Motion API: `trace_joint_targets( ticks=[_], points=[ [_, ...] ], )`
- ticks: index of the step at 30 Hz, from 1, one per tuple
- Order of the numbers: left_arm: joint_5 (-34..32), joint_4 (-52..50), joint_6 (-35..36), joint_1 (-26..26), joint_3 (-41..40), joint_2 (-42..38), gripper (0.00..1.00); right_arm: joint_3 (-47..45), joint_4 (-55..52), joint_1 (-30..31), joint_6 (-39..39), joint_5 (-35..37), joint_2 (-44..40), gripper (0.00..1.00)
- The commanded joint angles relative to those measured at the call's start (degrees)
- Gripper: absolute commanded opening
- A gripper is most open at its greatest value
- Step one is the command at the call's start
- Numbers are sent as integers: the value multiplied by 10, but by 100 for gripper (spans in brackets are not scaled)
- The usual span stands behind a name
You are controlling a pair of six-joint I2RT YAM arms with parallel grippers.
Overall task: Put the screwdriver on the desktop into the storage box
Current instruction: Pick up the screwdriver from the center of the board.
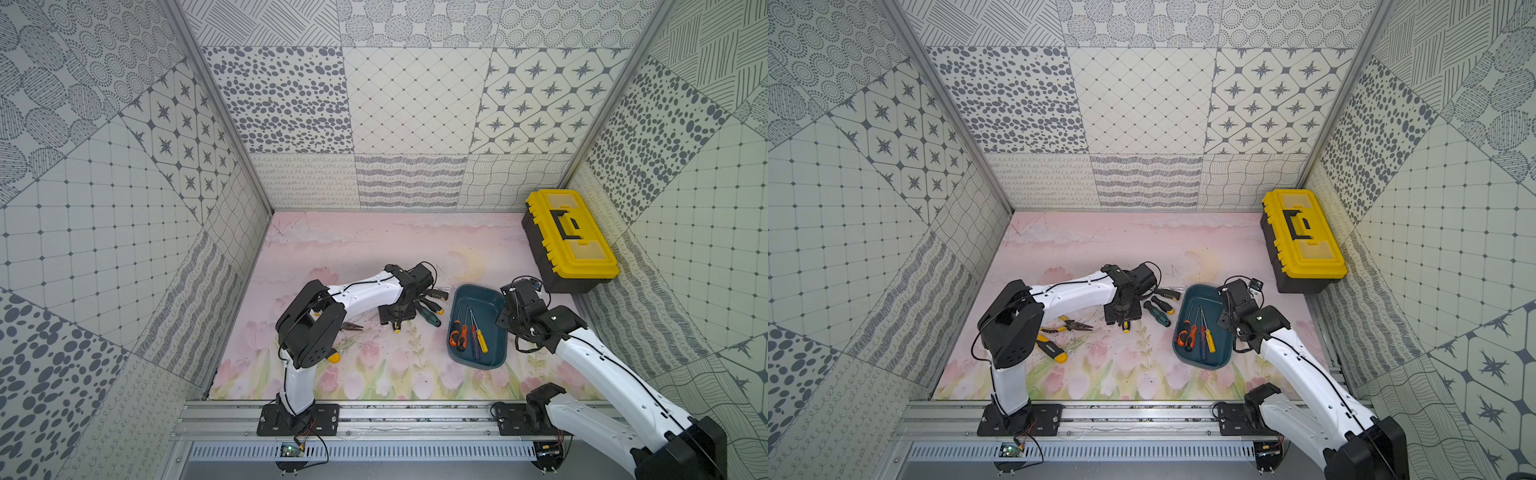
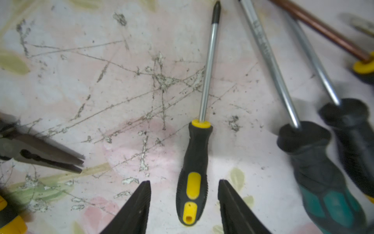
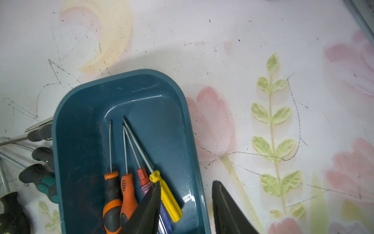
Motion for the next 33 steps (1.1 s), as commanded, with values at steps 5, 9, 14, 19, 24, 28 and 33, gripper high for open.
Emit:
trace_joint_targets(
  ticks=[5,9,14,19,24,28,33],
  points=[
    [24,50,85,23,1,41,44,24,0,0,-6,6,13,44],
    [38,60,92,36,1,52,37,24,1,0,-2,5,15,44],
    [51,68,99,41,-2,63,27,28,0,0,0,3,19,43],
    [45,72,93,41,-11,40,15,30,0,0,-1,1,20,43],
    [27,70,76,34,-25,-9,11,28,0,0,1,-1,17,42],
    [13,55,60,9,-24,-48,11,26,0,0,2,-2,10,42],
    [4,29,27,-61,5,-91,11,18,-10,0,5,5,-24,42]
  ],
)
